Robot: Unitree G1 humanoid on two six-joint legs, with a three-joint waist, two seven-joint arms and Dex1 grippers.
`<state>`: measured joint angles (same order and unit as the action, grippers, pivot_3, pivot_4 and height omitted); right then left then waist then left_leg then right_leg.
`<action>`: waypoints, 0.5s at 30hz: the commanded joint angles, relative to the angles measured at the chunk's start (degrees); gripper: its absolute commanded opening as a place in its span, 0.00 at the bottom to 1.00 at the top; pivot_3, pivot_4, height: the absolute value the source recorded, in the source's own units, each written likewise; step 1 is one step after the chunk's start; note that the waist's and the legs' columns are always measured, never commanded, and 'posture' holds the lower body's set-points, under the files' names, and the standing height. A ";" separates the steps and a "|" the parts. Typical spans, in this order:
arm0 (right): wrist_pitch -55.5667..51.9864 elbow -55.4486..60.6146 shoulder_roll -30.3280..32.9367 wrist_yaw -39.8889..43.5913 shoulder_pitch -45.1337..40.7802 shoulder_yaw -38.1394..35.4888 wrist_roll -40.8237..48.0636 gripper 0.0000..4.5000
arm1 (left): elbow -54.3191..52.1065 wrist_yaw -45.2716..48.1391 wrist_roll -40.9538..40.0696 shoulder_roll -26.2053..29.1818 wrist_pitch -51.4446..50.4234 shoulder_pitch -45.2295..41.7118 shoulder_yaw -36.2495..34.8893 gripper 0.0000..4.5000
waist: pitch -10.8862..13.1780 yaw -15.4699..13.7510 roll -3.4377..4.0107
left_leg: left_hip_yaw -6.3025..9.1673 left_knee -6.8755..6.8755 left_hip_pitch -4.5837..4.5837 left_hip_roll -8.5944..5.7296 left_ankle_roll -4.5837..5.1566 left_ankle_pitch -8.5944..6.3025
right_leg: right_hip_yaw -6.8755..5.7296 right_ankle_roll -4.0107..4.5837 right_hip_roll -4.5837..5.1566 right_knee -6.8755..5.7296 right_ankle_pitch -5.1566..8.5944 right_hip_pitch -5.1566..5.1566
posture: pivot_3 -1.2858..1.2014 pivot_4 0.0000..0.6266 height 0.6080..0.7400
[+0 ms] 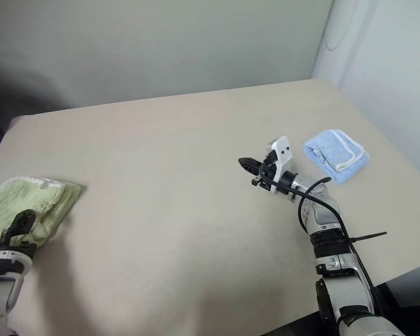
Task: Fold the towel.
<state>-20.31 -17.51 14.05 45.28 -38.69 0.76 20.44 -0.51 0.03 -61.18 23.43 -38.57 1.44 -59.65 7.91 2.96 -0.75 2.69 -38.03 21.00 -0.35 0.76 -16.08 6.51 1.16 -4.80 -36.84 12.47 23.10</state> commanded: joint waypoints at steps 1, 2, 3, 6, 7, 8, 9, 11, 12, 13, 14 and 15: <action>0.32 2.59 0.43 -0.34 -0.29 -0.67 0.25 0.00 | -4.67 2.74 1.76 0.38 4.11 4.89 -1.28 0.99 | 0.00 0.10 -0.01 | 0.01 0.02 0.00 0.00 0.00 0.00 | 0.00 0.01 0.00 0.01 0.02 0.01 | 0.52 0.24 1.00; 0.31 2.59 0.59 -0.36 -0.20 -0.71 0.20 0.00 | -5.75 3.66 3.33 0.71 5.61 6.41 -1.08 0.99 | 0.00 0.10 -0.01 | 0.02 0.02 0.00 0.00 0.00 0.00 | 0.00 0.02 -0.01 0.01 0.03 0.01 | 0.52 0.24 1.00; 0.15 2.79 0.98 -0.29 0.01 -0.87 0.23 0.00 | -7.00 5.00 4.80 1.07 7.26 8.14 -1.06 0.99 | 0.00 0.08 -0.01 | 0.02 0.02 0.00 0.01 0.00 0.00 | -0.01 0.03 -0.01 0.01 0.03 0.02 | 0.52 0.24 1.00; 0.07 2.85 3.19 0.20 0.70 -1.62 0.00 0.00 | -11.47 9.67 7.29 2.53 11.44 12.36 -1.58 0.99 | 0.00 -0.22 -0.06 | 0.05 0.03 0.01 0.01 0.04 -0.03 | -0.02 0.04 0.00 0.01 0.06 0.03 | 0.52 0.24 1.00; 0.35 2.13 4.08 0.55 0.60 -1.88 -0.04 0.00 | -13.75 10.65 6.70 3.19 11.99 12.95 -1.91 0.99 | 0.01 -0.50 -0.09 | 0.05 0.01 0.01 0.01 0.08 -0.07 | -0.02 0.04 0.00 0.01 0.06 0.00 | 0.52 0.24 1.00; 0.61 1.56 4.59 0.68 0.44 -1.90 -0.09 0.00 | -15.23 11.43 5.94 3.93 12.33 13.18 -2.18 0.99 | 0.02 -0.86 -0.10 | 0.08 -0.01 0.01 0.00 0.12 -0.10 | -0.03 0.03 0.01 0.01 0.06 0.01 | 0.52 0.24 1.00; 1.28 0.69 5.19 1.16 0.17 -1.71 -0.35 0.00 | -17.32 11.98 5.06 4.48 12.58 13.08 -1.95 0.99 | 0.02 -1.23 -0.10 | 0.08 -0.04 0.01 0.00 0.13 -0.10 | -0.04 0.04 0.02 0.01 0.06 0.02 | 0.52 0.24 1.00; 2.20 -0.07 5.80 2.41 -0.44 -0.78 -0.83 0.00 | -21.81 13.62 5.24 5.62 12.55 13.13 1.07 0.99 | 0.02 -1.61 -0.10 | 0.11 -0.11 -0.03 -0.01 0.15 -0.11 | -0.04 0.05 0.02 0.01 0.04 0.01 | 0.52 0.24 1.00; 2.73 -0.21 5.92 2.91 -0.70 -0.18 -1.30 0.00 | -23.85 14.63 7.03 6.34 12.44 13.60 3.86 0.99 | 0.02 -1.66 -0.10 | 0.11 -0.16 -0.08 -0.01 0.16 -0.12 | -0.04 0.07 0.02 0.00 0.03 -0.02 | 0.52 0.24 1.00; 3.21 -0.25 5.91 3.16 -0.90 0.38 -1.84 0.00 | -25.45 15.70 9.40 7.21 12.32 14.22 6.92 0.99 | 0.02 -1.70 -0.07 | 0.10 -0.18 -0.07 -0.02 0.17 -0.13 | -0.04 0.06 0.03 0.00 0.00 -0.06 | 0.52 0.24 1.00; 3.58 -0.21 5.85 3.24 -1.03 0.78 -2.32 0.00 | -26.54 16.95 12.19 8.01 12.64 14.91 10.15 0.99 | 0.03 -1.70 -0.06 | 0.08 -0.21 -0.07 -0.03 0.19 -0.14 | -0.04 0.03 0.05 0.00 -0.02 -0.05 | 0.52 0.24 1.00; 3.67 -0.13 5.94 3.42 -1.03 0.91 -2.58 0.00 | -27.78 17.99 15.49 8.99 12.90 15.53 14.36 0.99 | 0.03 -1.67 -0.05 | 0.06 -0.22 -0.07 -0.03 0.21 -0.14 | -0.04 0.02 0.06 0.00 -0.04 -0.05 | 0.52 0.24 1.00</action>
<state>-18.16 -18.79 19.32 47.76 -38.16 1.53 18.22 -25.67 16.21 -49.57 31.58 -26.54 16.12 -49.26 7.94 1.29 -0.80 2.74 -38.25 20.94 -0.38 0.98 -16.23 6.48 1.16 -4.74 -36.83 12.42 23.06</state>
